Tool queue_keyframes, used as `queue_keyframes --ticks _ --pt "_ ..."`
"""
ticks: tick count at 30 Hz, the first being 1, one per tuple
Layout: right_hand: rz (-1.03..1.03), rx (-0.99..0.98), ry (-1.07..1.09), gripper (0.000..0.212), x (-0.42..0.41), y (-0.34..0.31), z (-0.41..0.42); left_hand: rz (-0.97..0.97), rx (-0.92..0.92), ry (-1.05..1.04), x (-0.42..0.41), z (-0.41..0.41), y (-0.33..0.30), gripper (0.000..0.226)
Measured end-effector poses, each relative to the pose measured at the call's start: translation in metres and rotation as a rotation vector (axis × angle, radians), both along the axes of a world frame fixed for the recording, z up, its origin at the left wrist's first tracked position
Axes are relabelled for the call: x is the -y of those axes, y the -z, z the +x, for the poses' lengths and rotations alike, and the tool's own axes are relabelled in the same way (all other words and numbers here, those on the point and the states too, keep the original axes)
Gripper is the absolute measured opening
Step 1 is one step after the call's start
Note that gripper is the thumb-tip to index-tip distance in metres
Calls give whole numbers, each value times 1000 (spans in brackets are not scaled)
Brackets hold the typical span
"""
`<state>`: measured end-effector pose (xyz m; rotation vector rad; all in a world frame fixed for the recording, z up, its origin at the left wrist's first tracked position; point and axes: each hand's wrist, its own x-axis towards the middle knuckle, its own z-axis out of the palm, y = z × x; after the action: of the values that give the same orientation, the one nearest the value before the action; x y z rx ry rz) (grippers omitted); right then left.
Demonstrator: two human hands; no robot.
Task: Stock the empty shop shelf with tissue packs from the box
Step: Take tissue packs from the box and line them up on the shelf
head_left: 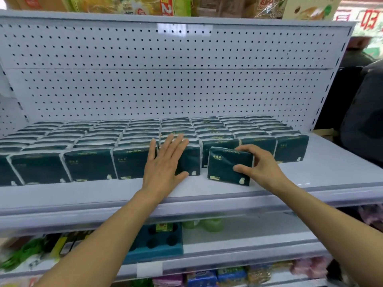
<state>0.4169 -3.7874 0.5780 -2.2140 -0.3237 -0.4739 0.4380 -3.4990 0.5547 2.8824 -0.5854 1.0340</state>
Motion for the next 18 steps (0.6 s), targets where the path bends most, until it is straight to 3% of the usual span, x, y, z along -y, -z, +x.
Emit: queue_keyframes --ticks 6,13,18 --pt "-399 247 -49 68 -1 10 17 119 83 -43 3 8 3 97" --pt "-621 540 -91 74 -7 16 30 107 117 -45 4 10 6 95" --pt "-693 588 -42 75 -11 18 46 101 128 -40 4 11 7 94"
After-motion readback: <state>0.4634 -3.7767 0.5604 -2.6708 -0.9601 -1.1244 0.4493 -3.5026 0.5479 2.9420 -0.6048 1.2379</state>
